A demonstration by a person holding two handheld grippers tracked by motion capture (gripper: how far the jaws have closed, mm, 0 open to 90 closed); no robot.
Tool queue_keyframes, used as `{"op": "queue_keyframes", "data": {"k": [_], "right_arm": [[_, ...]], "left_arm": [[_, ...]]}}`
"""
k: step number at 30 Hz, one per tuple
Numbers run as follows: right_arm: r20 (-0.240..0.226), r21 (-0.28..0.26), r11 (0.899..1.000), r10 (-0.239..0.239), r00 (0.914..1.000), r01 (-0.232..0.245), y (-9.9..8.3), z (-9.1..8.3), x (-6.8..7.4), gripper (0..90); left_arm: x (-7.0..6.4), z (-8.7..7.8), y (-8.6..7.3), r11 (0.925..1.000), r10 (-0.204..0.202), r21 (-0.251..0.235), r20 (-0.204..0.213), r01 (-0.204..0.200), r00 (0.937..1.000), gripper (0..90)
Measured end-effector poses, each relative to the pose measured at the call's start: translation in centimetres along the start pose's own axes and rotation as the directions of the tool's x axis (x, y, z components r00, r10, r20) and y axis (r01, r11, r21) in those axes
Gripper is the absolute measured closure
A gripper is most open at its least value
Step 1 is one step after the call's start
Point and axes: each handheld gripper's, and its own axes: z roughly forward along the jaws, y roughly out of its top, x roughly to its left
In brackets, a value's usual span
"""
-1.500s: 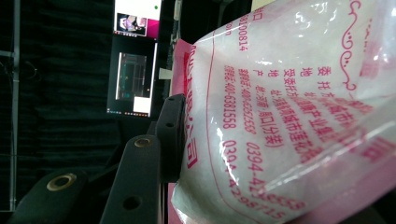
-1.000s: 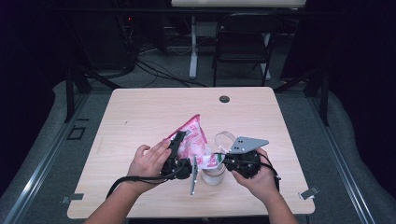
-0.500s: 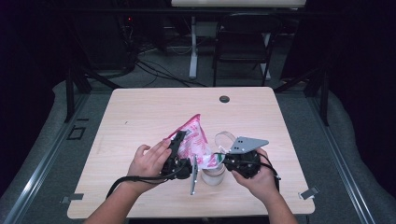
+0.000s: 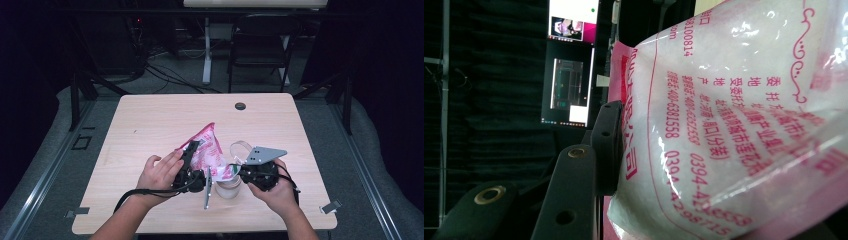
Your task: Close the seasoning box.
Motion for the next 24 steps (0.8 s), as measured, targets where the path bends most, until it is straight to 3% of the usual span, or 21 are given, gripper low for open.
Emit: {"op": "queue_keyframes", "data": {"k": [24], "right_arm": [[0.000, 0.000, 1.000, 0.000, 1.0000, 0.000, -0.06, 0.07, -0.05, 90.0]], "left_arm": [[0.21, 0.00, 0.14, 0.9999, 0.007, -0.010, -0.008, -0.007, 0.9999, 63.4]]}}
